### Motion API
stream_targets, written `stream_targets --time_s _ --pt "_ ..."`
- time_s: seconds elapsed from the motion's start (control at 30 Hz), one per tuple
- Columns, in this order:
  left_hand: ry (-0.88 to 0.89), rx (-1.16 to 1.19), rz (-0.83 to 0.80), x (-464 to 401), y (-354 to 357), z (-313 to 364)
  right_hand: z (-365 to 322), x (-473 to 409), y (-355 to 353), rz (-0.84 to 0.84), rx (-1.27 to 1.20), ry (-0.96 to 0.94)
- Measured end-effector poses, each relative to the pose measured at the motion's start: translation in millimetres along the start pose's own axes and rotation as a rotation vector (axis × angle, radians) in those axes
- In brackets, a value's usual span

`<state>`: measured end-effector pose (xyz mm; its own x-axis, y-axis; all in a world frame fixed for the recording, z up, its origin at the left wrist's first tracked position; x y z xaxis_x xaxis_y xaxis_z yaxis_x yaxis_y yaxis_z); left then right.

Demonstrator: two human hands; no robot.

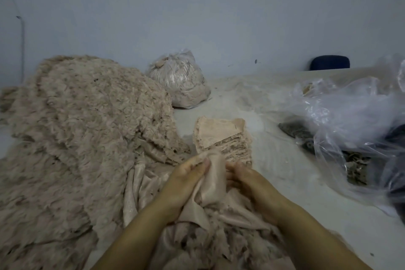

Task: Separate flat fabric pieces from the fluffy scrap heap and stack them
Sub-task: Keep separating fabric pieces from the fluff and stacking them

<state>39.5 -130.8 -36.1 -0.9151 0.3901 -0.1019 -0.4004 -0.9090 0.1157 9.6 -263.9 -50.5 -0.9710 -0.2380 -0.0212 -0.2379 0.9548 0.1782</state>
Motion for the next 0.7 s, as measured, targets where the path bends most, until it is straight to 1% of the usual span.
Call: stream_targets --time_s 0.03,0.07,0.13,0.2,0.33,0.43,0.5,0.53,0.63,0.67,0.7 --pt "0.034 -0.094 -0.022 2 6 1 1 1 7 -0.006 -0.045 -0.013" --pt "0.077 -0.165 -0.008 3 8 4 2 1 8 0.042 -0.056 -0.029" --pt "0.159 -0.246 0.077 4 6 9 1 0 2 0.211 -0.062 -0.070" --pt "0.183 -0.284 0.121 3 4 10 -2 0 -2 0.315 -0.079 -0.094" --pt "0.084 -0.217 0.071 -1 5 -1 -2 2 -11 0.339 -0.229 -0.064" --pt "0.014 -0.156 0.079 -1 1 -7 -1 3 -21 0.400 -0.165 0.013" --pt "0.014 -0.156 0.111 -1 -1 -6 -4 4 -29 0.482 -0.125 0.003" --pt "0.022 -0.142 0.132 -1 -2 -6 -3 5 -32 0.498 -0.123 0.008" --pt "0.016 -0.029 0.169 -1 -5 -5 7 4 -17 0.373 -0.143 0.082" --pt "0.012 -0.012 0.167 -1 -5 -5 13 3 -12 0.364 -0.171 0.090" --pt "0.015 -0.013 0.161 -1 -4 -5 17 3 -12 0.398 -0.222 0.076"
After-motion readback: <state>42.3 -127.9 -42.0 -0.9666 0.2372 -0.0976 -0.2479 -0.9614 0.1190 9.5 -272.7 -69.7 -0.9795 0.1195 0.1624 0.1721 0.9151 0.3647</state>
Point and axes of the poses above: each hand's wrist, its own x-axis away from the middle knuckle, its own y-axis out of the palm, z = x × y, the point moved 7 cm from there along -x, towards the middle knuckle, and after that the axes turned 2 degrees about -x, right-handed, at the moved point
